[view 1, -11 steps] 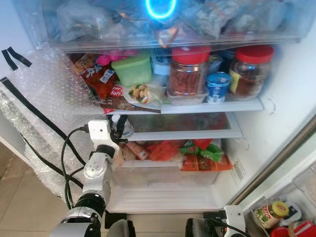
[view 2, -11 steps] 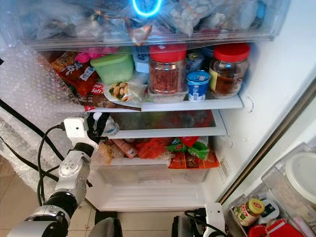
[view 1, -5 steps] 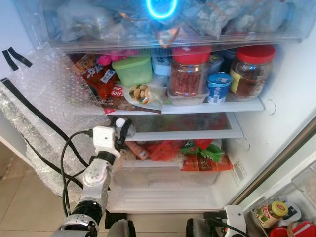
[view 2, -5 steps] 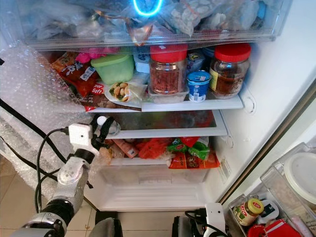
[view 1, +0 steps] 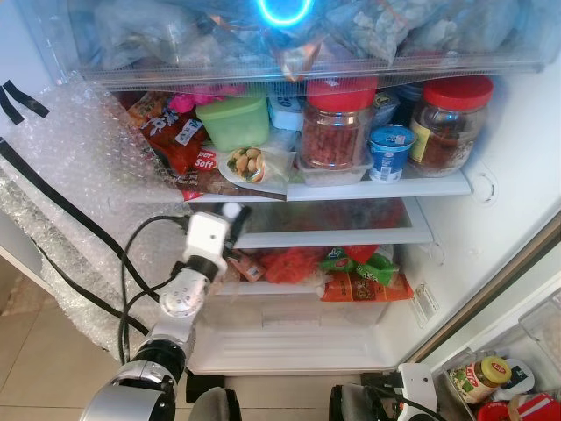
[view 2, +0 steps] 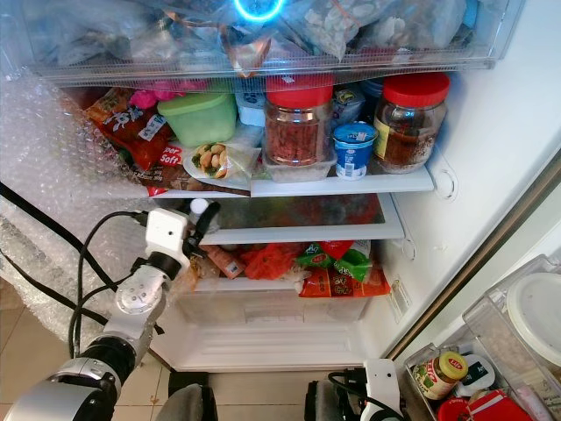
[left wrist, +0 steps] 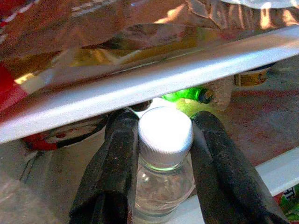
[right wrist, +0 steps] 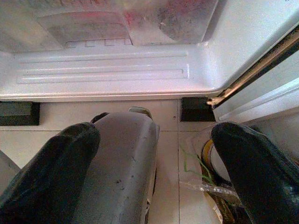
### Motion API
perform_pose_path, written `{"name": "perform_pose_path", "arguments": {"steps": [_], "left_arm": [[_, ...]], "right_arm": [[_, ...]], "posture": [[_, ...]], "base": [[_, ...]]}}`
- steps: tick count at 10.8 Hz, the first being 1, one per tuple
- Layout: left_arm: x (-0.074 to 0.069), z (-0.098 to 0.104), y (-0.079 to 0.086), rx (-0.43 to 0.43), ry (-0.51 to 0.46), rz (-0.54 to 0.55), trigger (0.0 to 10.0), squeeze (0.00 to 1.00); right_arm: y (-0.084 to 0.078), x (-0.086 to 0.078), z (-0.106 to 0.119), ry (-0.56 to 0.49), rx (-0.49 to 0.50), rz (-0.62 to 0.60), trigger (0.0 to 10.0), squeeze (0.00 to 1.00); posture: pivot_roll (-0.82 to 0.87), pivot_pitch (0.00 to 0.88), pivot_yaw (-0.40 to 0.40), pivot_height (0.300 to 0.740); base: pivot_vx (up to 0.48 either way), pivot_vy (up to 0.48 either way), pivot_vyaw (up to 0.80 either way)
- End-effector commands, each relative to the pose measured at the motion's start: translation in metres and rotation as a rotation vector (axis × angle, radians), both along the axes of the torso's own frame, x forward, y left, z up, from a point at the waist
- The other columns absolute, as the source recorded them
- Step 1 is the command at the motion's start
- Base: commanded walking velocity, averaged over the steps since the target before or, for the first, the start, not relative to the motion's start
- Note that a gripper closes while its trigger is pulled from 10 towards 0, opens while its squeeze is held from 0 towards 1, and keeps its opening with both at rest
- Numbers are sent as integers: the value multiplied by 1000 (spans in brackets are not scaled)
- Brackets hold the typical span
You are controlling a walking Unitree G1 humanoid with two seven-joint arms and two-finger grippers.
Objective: Restocking fridge
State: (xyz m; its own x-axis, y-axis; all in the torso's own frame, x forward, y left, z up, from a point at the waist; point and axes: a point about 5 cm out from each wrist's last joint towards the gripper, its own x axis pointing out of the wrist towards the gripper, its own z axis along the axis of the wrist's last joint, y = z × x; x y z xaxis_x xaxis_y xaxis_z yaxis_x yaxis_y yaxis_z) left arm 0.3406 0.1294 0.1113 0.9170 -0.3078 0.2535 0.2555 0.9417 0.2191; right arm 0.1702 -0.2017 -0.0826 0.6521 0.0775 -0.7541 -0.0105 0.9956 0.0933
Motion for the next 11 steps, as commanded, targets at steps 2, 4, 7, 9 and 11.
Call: {"name": "perform_pose_path", "arguments": {"steps": [2, 4, 7, 9, 11], "left_arm": [[-10, -23, 13, 11, 99, 35, 10000, 0], [-20, -37, 21, -7, 137, 71, 10000, 0], [-31, -60, 33, -75, 282, 138, 10000, 0], [-30, -66, 25, -89, 358, 78, 10000, 0], [-20, -59, 21, -84, 370, 63, 10000, 0]], "right_arm": [[7, -27, -13, 105, 25, -8, 10000, 0], [7, -27, -13, 107, 25, -5, 10000, 0], [7, -26, -13, 107, 27, -1, 10000, 0], [8, -25, -13, 109, 24, 3, 10000, 0], [8, -25, -13, 110, 24, 6, 10000, 0]], "posture": [[-64, 86, 54, 626], [-57, 85, 51, 626], [-52, 79, 53, 626], [-48, 73, 56, 626], [-44, 69, 58, 626]], "base": [[0, 0, 0], [0, 0, 0], [0, 0, 0], [0, 0, 0], [0, 0, 0]]}}
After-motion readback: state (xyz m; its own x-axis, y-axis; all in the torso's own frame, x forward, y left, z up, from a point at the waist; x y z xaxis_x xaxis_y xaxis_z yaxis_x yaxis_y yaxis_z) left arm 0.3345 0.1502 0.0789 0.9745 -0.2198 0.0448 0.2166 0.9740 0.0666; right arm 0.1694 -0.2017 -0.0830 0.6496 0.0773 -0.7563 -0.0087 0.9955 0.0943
